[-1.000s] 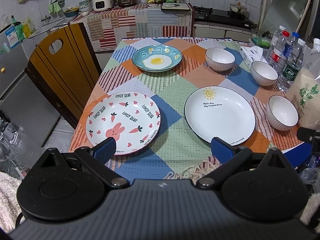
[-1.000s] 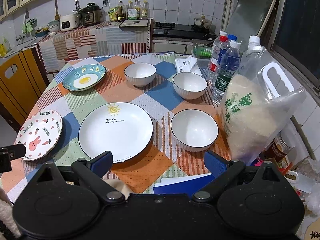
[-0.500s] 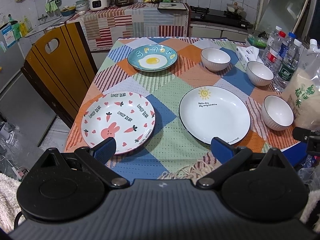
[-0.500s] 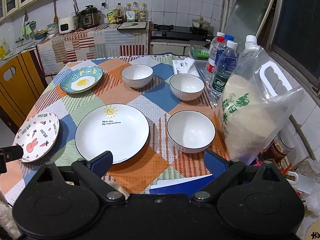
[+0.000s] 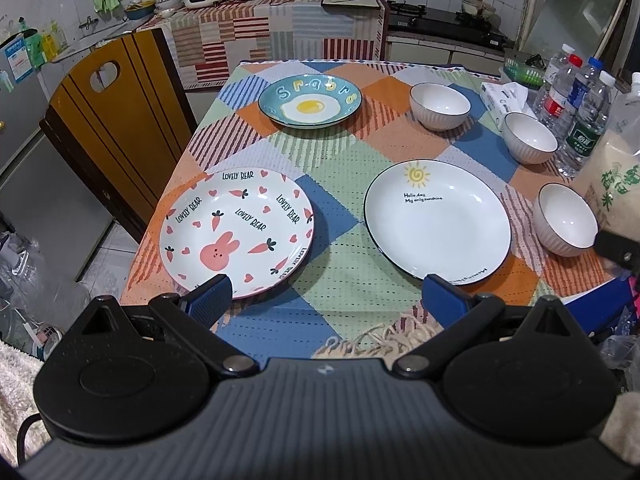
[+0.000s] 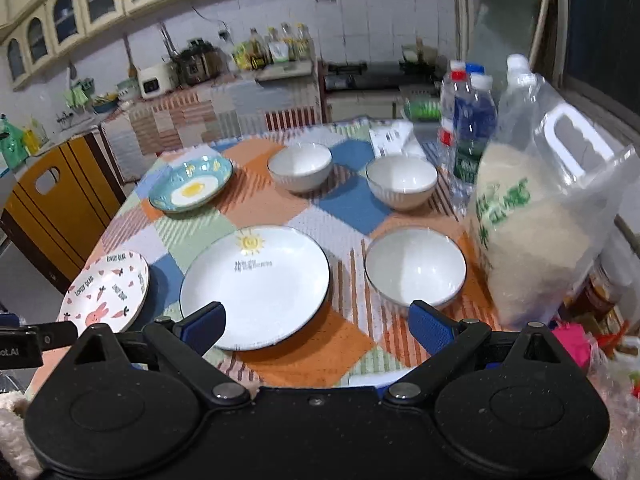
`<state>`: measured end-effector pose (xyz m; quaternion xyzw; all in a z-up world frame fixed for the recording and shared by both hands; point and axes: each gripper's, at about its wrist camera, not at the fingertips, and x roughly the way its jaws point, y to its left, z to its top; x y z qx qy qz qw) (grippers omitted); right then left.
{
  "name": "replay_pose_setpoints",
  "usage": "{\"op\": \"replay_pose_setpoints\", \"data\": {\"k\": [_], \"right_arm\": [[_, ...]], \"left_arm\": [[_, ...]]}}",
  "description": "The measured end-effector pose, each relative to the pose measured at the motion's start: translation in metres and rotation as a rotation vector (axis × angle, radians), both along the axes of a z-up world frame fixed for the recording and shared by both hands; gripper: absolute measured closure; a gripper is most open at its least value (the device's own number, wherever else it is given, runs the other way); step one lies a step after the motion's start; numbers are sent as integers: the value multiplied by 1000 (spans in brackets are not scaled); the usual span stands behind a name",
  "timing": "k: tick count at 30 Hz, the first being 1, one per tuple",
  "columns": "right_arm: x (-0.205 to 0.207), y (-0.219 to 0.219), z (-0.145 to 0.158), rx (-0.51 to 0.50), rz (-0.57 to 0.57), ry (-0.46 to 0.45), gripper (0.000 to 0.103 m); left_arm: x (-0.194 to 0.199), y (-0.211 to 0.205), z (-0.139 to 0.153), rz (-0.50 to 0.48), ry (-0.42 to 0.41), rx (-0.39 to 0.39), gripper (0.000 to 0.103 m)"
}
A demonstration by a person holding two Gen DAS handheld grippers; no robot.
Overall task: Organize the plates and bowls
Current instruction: 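Move both grippers to the white sun plate and close on its rim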
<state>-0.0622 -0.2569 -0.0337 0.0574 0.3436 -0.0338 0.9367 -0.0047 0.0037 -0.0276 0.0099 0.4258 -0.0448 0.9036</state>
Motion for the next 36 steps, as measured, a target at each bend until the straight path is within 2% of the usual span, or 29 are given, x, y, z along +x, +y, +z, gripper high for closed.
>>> {"op": "replay_pose_setpoints", "data": {"k": [2, 4, 5, 7, 9, 13, 16, 18, 20, 22, 26, 32, 33, 36], "right_arm": [[-4, 2, -1, -28, 26, -83, 3], [-12, 0, -3, -17, 116, -213, 3], [-14, -1, -2, -1, 179, -248, 3], [-10, 0, 0, 10, 241, -240, 3], [-4, 0, 0, 29, 257, -239, 3], [24, -1, -11, 58, 288, -133, 5], [39, -7, -25, 215, 388, -107, 7], [47, -9, -35, 270, 375, -87, 7], [57, -7, -46, 254, 356, -44, 7], [64, -6, -57, 244, 310, 5, 8], [76, -16, -78, 309, 231, 87, 9], [89, -36, -106, 384, 113, 170, 9], [90, -36, -109, 387, 107, 171, 11], [97, -35, -122, 366, 81, 189, 18]], "left_arm": [[3, 0, 1, -19, -23, -28, 0], [6, 0, 3, -59, -11, -82, 0], [8, 0, 4, -75, -1, -104, 0], [14, -3, 5, -100, 6, -114, 0], [22, -10, 4, -131, -3, -87, 0], [53, -26, -11, -112, 1, 37, 3], [77, -35, -32, -138, 17, 79, 4], [95, -37, -48, -143, 75, 55, 4], [110, -37, -63, -145, 110, 31, 6], [119, -38, -73, -151, 111, 30, 7], [135, -39, -88, -185, 115, 15, 7], [141, -29, -104, -212, 136, -76, 7], [142, -28, -106, -220, 143, -87, 8], [143, -29, -112, -242, 158, -108, 24]]}}
